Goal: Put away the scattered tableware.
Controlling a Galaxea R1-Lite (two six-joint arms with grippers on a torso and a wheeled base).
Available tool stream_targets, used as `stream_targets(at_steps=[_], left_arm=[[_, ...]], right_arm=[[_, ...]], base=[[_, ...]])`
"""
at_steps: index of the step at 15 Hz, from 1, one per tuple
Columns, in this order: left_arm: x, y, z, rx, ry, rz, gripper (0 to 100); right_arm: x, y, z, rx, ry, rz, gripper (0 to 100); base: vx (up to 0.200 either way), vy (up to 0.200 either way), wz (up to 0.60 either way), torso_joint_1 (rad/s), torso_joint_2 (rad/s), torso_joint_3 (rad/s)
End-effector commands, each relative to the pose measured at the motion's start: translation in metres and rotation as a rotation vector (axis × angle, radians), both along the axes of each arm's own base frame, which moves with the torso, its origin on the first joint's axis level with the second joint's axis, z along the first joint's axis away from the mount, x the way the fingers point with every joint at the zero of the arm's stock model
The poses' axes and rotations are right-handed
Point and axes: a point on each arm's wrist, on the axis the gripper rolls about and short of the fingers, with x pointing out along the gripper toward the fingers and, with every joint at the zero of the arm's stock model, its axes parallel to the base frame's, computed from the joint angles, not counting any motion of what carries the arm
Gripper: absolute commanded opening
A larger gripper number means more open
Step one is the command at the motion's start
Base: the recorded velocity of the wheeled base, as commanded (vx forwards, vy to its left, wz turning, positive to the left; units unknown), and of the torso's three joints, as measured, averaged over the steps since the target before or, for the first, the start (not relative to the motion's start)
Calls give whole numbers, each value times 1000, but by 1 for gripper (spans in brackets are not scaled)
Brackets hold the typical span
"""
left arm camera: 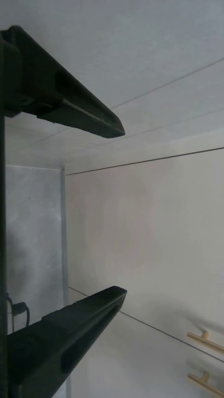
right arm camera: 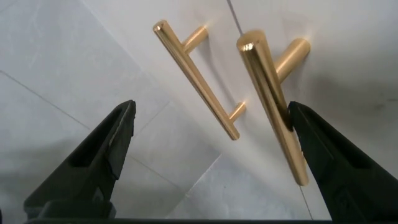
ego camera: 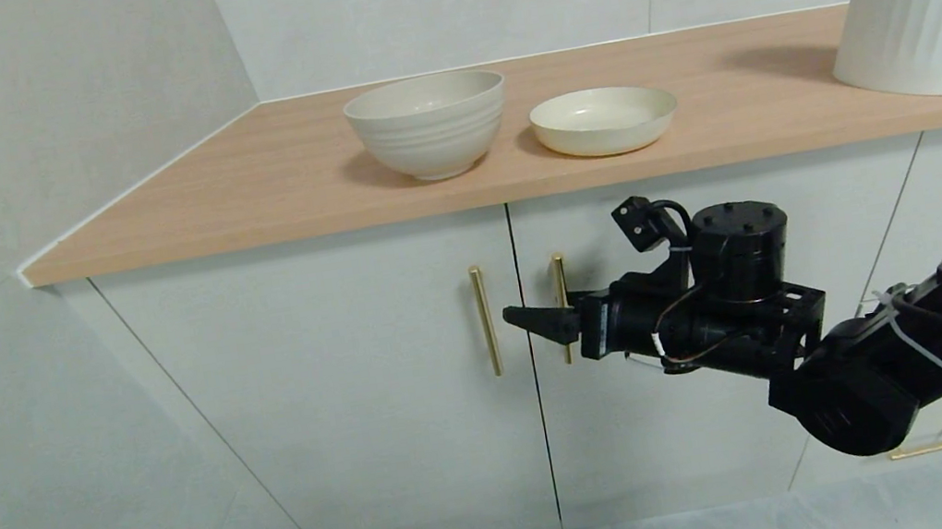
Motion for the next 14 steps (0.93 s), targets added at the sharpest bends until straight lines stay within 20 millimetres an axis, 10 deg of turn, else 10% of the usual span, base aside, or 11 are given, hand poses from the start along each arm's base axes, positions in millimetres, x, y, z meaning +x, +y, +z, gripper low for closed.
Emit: stream_targets(at_steps=[1,14], left_arm=[[0,0,0,0,0,0,100],[0,0,0,0,0,0,100]], right_arm=[[-2,2,-1,-3,5,7,100],[-36,-10,16,36,50,169,100]], base=[[0,0,0,0,0,0],[0,0,0,0,0,0]])
